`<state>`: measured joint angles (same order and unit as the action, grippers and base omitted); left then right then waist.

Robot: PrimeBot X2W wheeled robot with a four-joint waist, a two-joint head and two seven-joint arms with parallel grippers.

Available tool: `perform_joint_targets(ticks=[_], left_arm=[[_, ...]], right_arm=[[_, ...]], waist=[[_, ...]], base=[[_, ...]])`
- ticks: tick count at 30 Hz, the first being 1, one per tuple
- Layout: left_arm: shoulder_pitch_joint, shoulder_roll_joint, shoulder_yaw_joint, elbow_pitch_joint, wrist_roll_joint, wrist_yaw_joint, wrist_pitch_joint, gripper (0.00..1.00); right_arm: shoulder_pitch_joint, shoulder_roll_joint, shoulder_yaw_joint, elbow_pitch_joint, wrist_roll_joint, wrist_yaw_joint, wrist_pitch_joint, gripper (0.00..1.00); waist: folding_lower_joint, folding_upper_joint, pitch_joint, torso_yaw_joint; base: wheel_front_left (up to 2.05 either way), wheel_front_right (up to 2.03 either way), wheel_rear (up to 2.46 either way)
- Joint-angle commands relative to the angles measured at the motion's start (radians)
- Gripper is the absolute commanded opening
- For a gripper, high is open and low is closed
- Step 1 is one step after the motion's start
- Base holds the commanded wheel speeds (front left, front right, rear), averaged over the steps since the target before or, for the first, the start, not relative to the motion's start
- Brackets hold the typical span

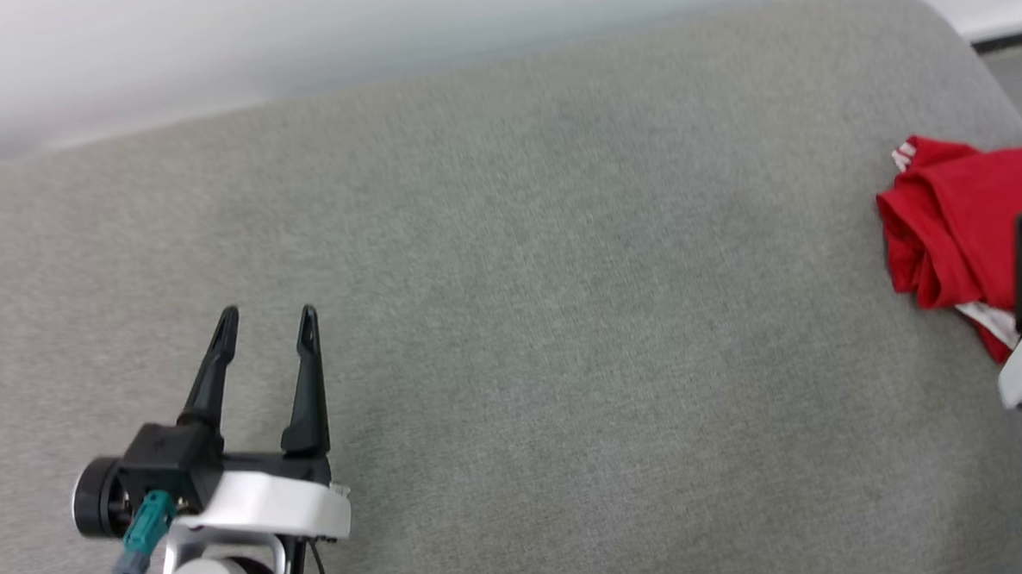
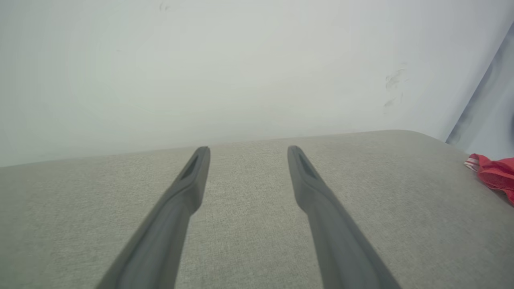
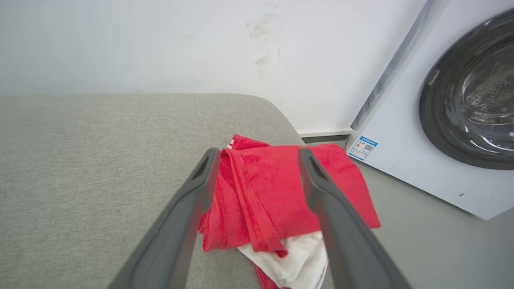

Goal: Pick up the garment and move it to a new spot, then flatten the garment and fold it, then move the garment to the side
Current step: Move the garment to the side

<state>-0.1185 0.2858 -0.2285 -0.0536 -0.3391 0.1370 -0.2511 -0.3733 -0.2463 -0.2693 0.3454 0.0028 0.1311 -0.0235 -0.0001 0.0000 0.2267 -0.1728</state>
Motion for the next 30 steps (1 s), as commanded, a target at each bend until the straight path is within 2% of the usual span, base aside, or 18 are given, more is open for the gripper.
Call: perform_joint_targets(ticks=[1,10,16,23,30], left_arm=[[0.014,-0.001,0.002,-0.002,-0.001,0.006,-0.006,1.0],[0.099,-0.014,-0.002,0.018,-0.016,0.031,-0.007,1.0],[0.136,-0.012,-0.003,0.033,-0.02,0.025,-0.008,1.0],[0.191,0.007,0.006,0.06,-0.009,0.034,-0.011,1.0],[0.229,0.017,0.016,0.072,-0.01,0.041,-0.013,1.0]], right_arm=[[0.024,0.005,0.005,-0.02,0.007,-0.001,0.005,1.0],[0.223,0.063,0.123,-0.214,0.107,-0.001,0.048,1.0],[0.313,0.112,0.203,-0.31,0.136,-0.001,0.055,1.0],[0.401,0.144,0.242,-0.408,0.151,-0.001,0.064,1.0],[0.461,0.162,0.257,-0.474,0.153,-0.001,0.067,1.0]], waist=[[0.0001,0.0,-0.043,0.017],[0.0001,0.0,-0.144,0.087],[0.0001,0.0,-0.195,0.142],[0.0001,0.0,-0.247,0.177],[0.0001,0.0,-0.268,0.181]], base=[[0.0,0.0,0.0],[0.0,0.0,0.0],[0.0,0.0,0.0],[0.0,0.0,0.0],[0.0,0.0,0.0]])
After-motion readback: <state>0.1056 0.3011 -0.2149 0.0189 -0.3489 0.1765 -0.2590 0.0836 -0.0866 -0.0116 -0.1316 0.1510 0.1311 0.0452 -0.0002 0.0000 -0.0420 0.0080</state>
